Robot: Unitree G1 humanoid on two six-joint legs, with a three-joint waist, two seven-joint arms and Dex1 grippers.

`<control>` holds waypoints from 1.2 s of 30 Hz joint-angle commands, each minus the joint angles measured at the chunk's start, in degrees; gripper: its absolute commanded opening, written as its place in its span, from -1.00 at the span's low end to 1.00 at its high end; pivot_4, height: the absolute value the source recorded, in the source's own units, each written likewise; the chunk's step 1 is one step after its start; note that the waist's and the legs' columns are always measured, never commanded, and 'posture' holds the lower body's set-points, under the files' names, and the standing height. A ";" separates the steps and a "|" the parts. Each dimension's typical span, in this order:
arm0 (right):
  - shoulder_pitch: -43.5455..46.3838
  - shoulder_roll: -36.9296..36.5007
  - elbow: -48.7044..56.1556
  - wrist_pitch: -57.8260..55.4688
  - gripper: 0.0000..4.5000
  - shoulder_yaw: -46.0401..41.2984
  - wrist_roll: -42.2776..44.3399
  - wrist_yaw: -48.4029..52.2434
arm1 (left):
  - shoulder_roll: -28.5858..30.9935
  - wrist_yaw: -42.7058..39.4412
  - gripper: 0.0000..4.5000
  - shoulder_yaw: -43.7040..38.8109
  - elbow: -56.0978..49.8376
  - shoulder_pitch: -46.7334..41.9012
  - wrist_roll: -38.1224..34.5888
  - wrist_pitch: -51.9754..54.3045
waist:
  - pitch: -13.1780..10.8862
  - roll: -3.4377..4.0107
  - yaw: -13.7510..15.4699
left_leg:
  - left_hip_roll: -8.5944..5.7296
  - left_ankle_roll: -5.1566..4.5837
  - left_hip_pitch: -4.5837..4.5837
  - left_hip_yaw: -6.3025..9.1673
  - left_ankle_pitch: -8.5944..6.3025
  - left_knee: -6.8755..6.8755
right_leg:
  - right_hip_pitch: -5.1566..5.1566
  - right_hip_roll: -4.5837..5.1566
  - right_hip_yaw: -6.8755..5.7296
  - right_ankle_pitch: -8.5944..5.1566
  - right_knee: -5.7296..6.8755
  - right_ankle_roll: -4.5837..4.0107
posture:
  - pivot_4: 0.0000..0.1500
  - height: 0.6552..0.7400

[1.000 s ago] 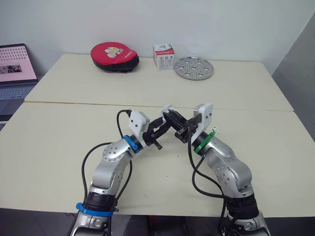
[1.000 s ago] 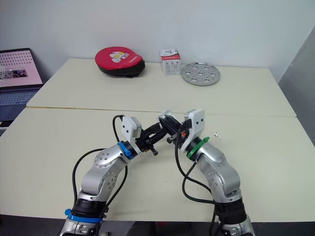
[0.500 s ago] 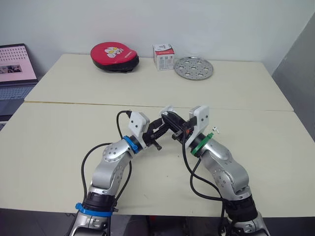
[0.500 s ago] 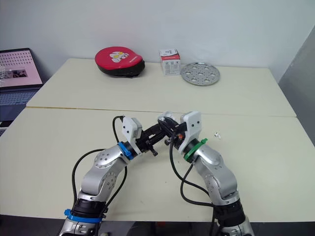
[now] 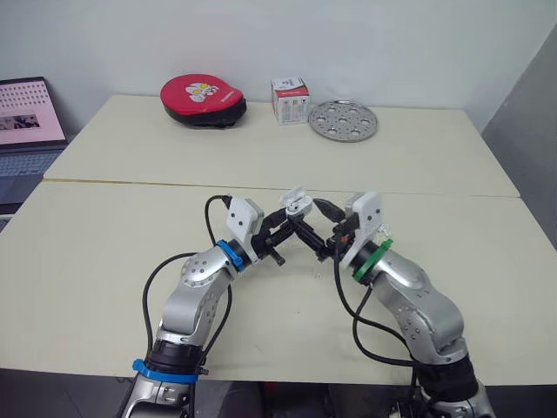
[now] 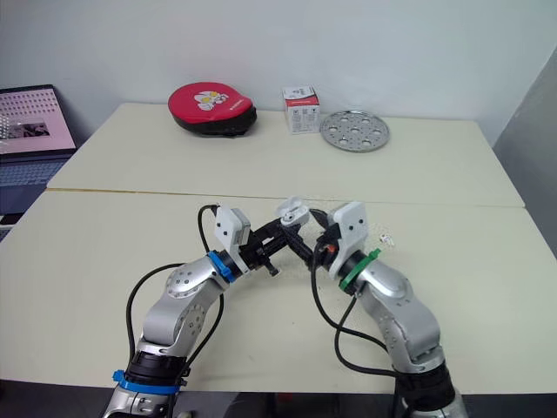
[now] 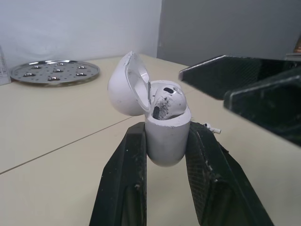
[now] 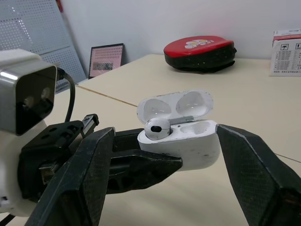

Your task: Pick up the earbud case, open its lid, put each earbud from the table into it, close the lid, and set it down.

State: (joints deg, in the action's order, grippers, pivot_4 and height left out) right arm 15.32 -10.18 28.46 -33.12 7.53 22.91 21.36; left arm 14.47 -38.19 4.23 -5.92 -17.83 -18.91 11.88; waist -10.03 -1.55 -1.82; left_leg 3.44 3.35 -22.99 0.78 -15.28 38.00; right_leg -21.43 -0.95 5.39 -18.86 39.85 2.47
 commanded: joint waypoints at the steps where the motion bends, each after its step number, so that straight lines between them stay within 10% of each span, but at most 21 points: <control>1: -1.37 -6.95 7.11 -0.75 0.59 -7.27 3.82 3.87 | 0.45 -0.59 -0.65 -0.86 -1.54 -0.57 -0.49 -1.76 | -0.01 0.00 0.09 | -0.02 0.00 -0.03 0.00 0.00 0.00 | 0.00 0.02 -0.01 0.00 -0.04 0.00 | 1.00 1.00; 9: -15.94 -25.25 6.15 2.06 0.59 -26.75 5.01 13.41 | 3.64 -3.07 -0.65 -0.96 -1.17 1.55 0.14 -3.98 | -0.01 0.00 0.26 | -0.05 -0.01 -0.04 -0.10 -0.01 -0.09 | 0.10 0.01 -0.06 0.00 -0.32 0.00 | 1.00 1.00; 19: -38.33 -29.42 -5.95 16.45 0.59 -37.16 -1.33 23.43 | 4.36 -3.57 -0.65 -1.29 -0.26 2.22 0.09 -5.07 | -0.01 0.01 0.17 | -0.06 -0.02 0.03 -0.42 -0.01 -0.06 | 0.22 0.03 0.07 0.00 -0.47 0.00 | 1.00 1.00; 23: -38.96 -29.41 -9.79 18.43 0.98 -39.22 -0.73 24.35 | 4.15 -3.53 -0.65 -1.25 -0.08 2.15 0.18 -5.27 | 0.00 0.02 -0.24 | -0.02 -0.02 0.14 -0.72 -0.01 -0.05 | 0.22 0.02 0.34 0.00 -0.46 0.01 | 1.00 1.00; 36: -15.99 -29.78 -16.39 11.06 1.00 -24.34 -4.40 19.30 | 3.04 -2.89 -0.65 -0.81 1.30 1.70 1.03 -6.14 | 0.02 0.04 0.00 | 0.00 -0.01 0.17 -0.71 0.00 -0.02 | 0.22 0.00 0.31 0.03 -0.40 0.02 | 1.00 1.00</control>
State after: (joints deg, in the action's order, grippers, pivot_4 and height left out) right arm -3.01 -40.05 13.41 -21.61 -18.11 19.11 41.91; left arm 17.89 -41.46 3.51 -3.62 -15.40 -17.78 7.02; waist -10.01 -1.51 -1.82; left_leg 3.44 3.34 -22.84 0.08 -15.28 37.97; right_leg -21.23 -0.96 5.69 -18.83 39.45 2.49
